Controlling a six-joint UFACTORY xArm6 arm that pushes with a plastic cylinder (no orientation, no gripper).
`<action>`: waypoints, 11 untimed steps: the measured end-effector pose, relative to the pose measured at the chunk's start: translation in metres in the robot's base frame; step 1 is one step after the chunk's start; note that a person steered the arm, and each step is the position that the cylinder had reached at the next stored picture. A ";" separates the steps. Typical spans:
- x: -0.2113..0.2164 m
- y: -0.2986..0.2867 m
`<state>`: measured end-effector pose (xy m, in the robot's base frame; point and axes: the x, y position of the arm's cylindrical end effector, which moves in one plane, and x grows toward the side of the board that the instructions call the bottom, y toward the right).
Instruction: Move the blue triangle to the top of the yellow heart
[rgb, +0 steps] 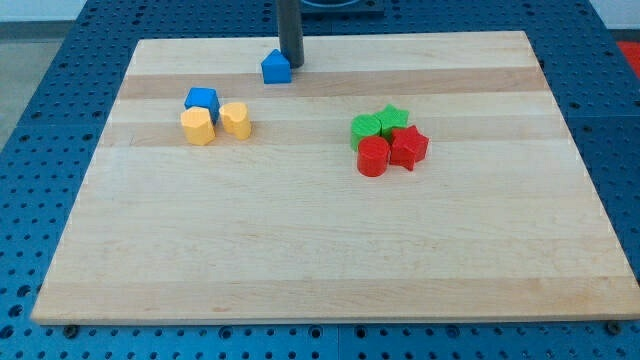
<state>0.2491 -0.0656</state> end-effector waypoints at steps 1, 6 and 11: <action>0.000 -0.004; 0.029 -0.040; 0.068 -0.020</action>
